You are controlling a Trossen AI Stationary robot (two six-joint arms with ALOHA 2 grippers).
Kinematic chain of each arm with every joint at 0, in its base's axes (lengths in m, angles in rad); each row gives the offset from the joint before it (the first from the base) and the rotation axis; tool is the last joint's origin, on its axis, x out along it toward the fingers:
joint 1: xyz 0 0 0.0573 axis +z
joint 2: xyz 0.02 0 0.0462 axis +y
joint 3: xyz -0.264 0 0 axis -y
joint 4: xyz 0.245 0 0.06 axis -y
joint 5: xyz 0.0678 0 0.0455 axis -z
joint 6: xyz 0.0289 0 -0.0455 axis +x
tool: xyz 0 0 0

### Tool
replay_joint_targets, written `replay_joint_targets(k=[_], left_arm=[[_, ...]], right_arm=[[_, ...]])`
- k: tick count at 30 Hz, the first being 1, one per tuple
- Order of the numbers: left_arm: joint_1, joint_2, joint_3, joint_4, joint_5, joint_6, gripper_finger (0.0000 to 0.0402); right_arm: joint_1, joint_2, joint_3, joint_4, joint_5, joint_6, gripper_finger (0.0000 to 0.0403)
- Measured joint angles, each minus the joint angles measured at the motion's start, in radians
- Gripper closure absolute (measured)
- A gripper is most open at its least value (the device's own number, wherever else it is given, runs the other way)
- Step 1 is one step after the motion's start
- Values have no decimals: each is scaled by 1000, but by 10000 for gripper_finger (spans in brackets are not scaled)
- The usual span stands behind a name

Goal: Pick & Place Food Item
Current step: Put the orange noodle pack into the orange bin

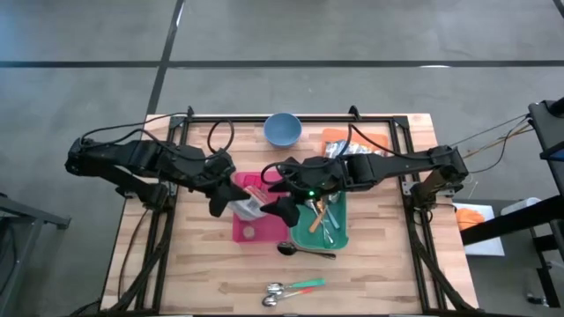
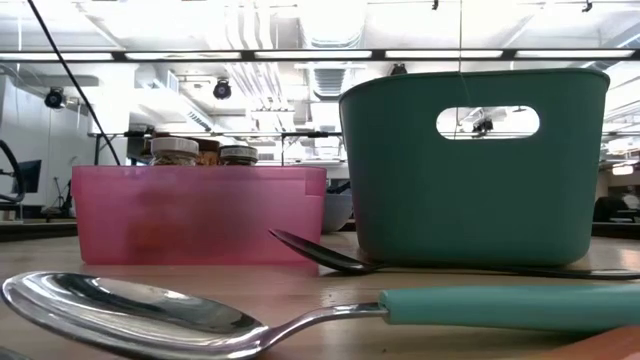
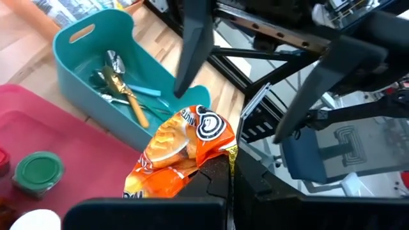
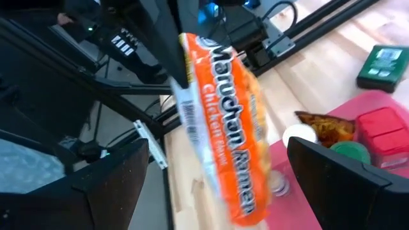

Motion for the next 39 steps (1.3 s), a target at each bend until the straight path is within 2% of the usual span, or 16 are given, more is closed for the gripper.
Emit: replay_joint_targets(k=[10,18,24,28,35,39], left_arm=[[5,11,1,32,12,7,401],[19,26,7,129,28,30,401],[23,35,21,124,38,34,401],[27,45,40,126,40,52,401],[33,61,59,121,41,59,401],[33,61,59,122,41,59,401]], right_arm=[[-12,2,0,3,29,-63,36],[-13,15,0,19,10,-70,36],[-13,22,0,31,-28,-66,42],[-13,34,0,45,-69,-62,79],[-16,39,0,47,-70,-48,168],[-17,32,0,46,-70,-50,201]])
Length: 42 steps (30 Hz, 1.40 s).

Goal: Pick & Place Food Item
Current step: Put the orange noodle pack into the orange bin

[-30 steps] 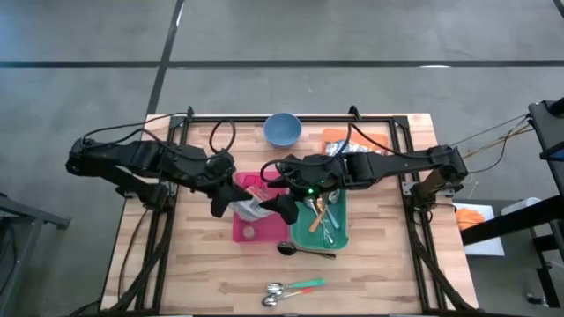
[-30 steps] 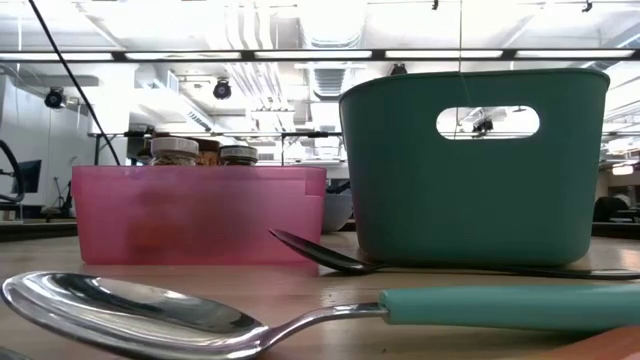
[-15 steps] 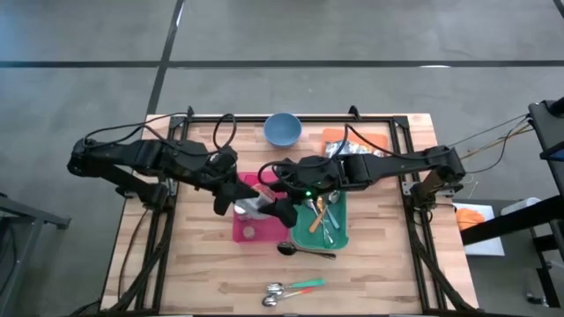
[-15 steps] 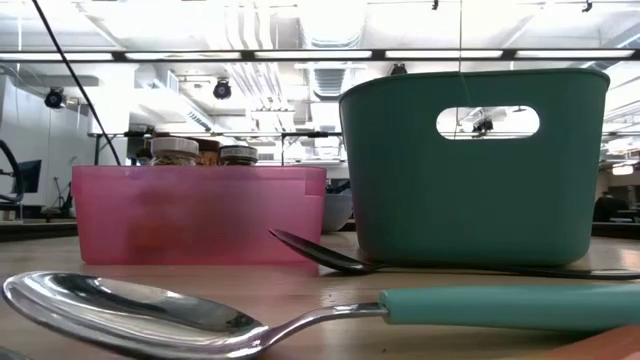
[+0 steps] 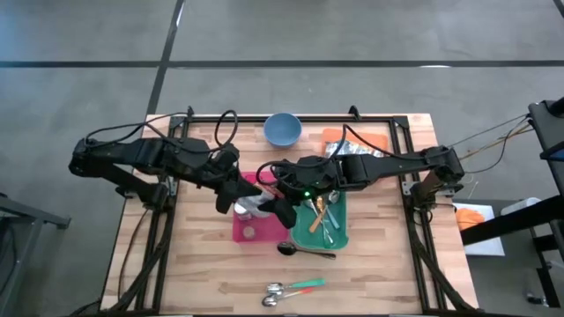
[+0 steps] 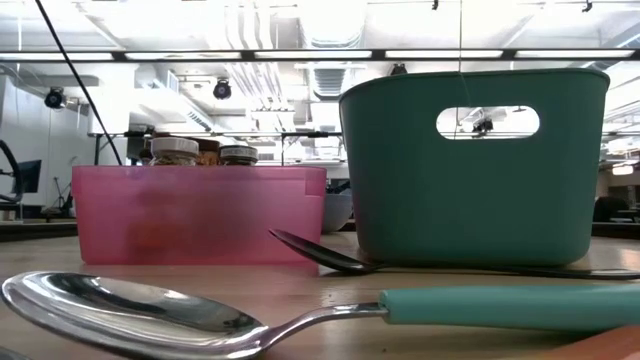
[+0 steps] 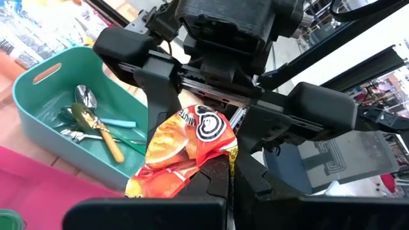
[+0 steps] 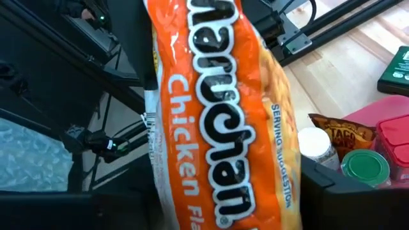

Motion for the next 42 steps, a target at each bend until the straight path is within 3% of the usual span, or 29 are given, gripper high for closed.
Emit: replay_joint_targets(k=[7,33,36,42], left_arm=[[0,-1,0,2,3,0,401],[0,-3,-1,13,6,19,397],[0,-3,-1,18,6,23,374],[0,-3,-1,22,3,33,286]], right_arm=[[0,-2,0,6,-5,-1,226],[0,-3,0,20,-54,11,228],[0,-4,0,20,-58,11,236],[0,-4,0,22,-65,7,290]])
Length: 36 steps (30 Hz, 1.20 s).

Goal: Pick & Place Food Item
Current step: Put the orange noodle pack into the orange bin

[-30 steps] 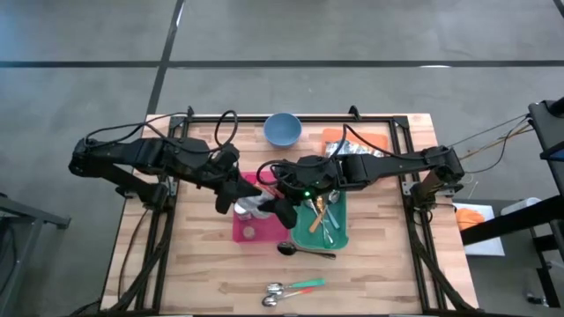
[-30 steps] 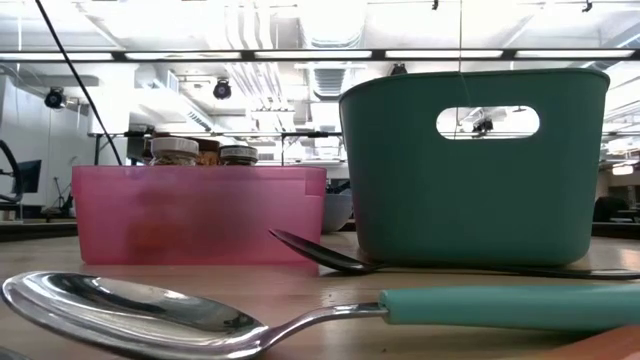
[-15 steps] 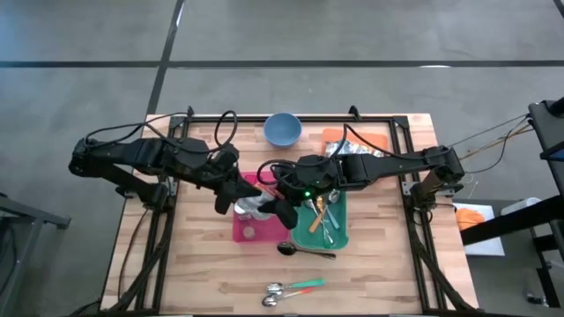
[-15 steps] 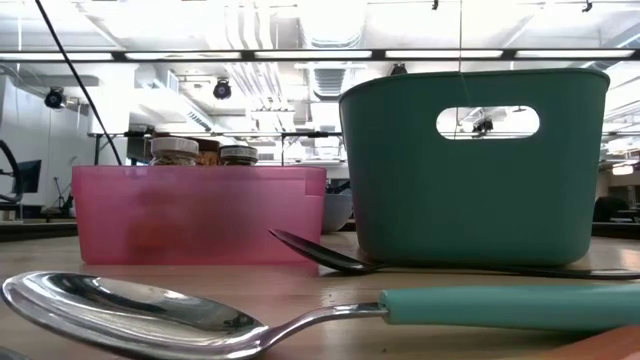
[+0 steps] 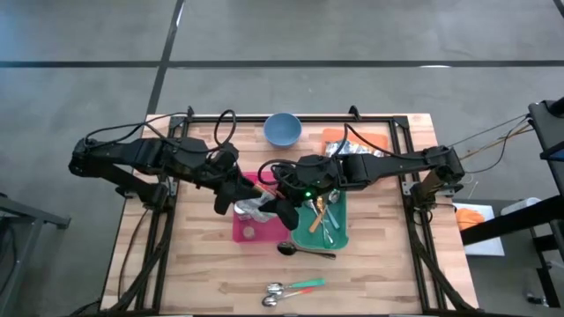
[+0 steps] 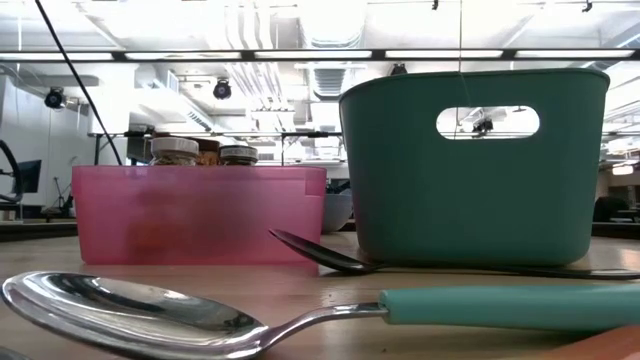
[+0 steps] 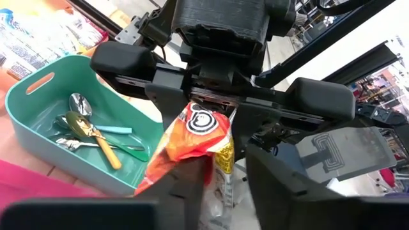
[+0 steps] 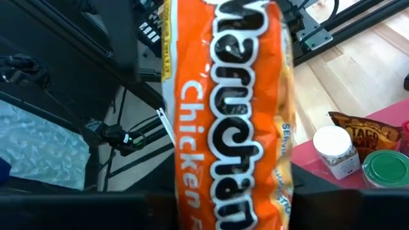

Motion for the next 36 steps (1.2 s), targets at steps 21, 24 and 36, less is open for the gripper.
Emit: replay_joint_targets(k=[21,24,36], left_arm=[[6,-30,0,61,-15,105,139],[6,-41,0,61,-36,113,139],[7,-71,0,59,-91,124,139]], right_arm=[[0,-4,1,10,-19,-8,332],[0,-5,1,22,-20,-8,332],[0,-7,1,31,-22,0,332]])
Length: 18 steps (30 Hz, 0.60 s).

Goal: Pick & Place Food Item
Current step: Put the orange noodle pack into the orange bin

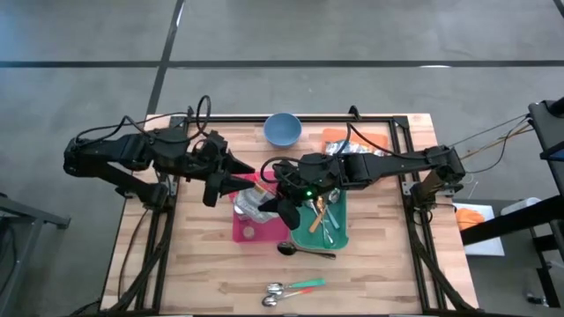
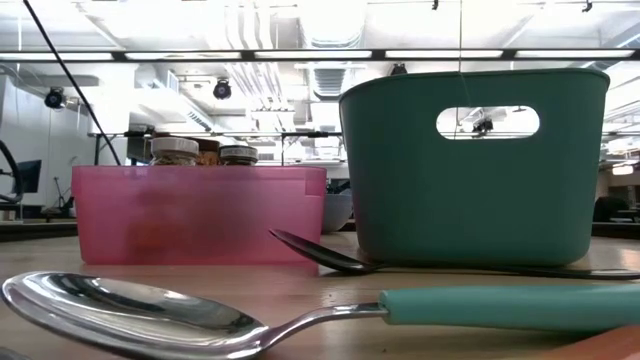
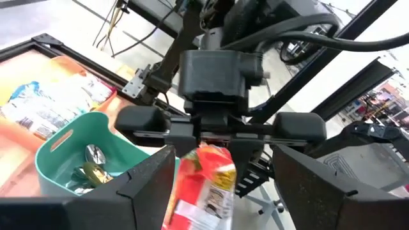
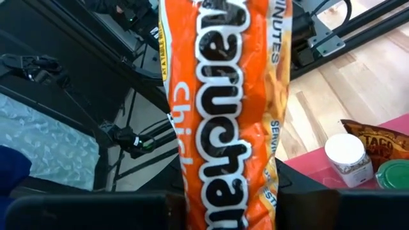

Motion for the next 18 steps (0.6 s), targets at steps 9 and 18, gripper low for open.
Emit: replay_joint_targets(k=[9,18], left_arm=[[0,-34,0,-57,-68,0,139],[0,-64,0,-93,-75,-1,139]], right_arm=[[-5,-14,0,-1,18,31,333],[-94,-87,-1,-144,134,69,333]])
